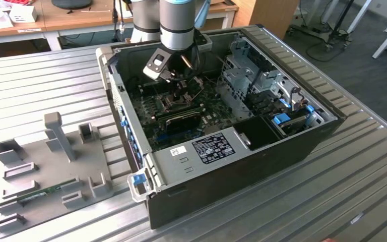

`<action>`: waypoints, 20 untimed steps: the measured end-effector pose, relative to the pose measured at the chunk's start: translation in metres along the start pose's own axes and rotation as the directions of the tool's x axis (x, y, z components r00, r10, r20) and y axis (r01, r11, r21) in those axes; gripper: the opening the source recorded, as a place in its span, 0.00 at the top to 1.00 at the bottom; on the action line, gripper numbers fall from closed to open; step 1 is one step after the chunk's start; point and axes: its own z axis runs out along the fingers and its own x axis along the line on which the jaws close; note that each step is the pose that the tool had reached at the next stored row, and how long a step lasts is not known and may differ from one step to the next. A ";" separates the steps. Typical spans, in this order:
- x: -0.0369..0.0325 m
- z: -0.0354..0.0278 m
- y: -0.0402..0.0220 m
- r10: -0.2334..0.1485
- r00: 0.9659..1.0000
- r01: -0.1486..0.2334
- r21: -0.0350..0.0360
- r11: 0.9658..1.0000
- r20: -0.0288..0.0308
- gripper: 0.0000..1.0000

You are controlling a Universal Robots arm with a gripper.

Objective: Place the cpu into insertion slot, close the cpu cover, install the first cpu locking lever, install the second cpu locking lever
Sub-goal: 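Place the cpu into insertion slot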

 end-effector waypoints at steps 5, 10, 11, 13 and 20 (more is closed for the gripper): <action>0.0000 0.0000 0.0002 0.000 1.000 0.000 0.000 1.000 0.000 0.64; 0.0000 0.0000 0.0004 0.000 1.000 0.000 0.000 1.000 0.000 0.84; 0.0000 0.0000 0.0004 0.000 1.000 0.000 0.000 1.000 0.000 0.84; 0.0000 0.0000 0.0005 0.000 1.000 0.000 0.000 1.000 0.000 0.89; 0.0000 0.0002 0.0006 0.000 1.000 0.000 0.000 1.000 0.000 0.89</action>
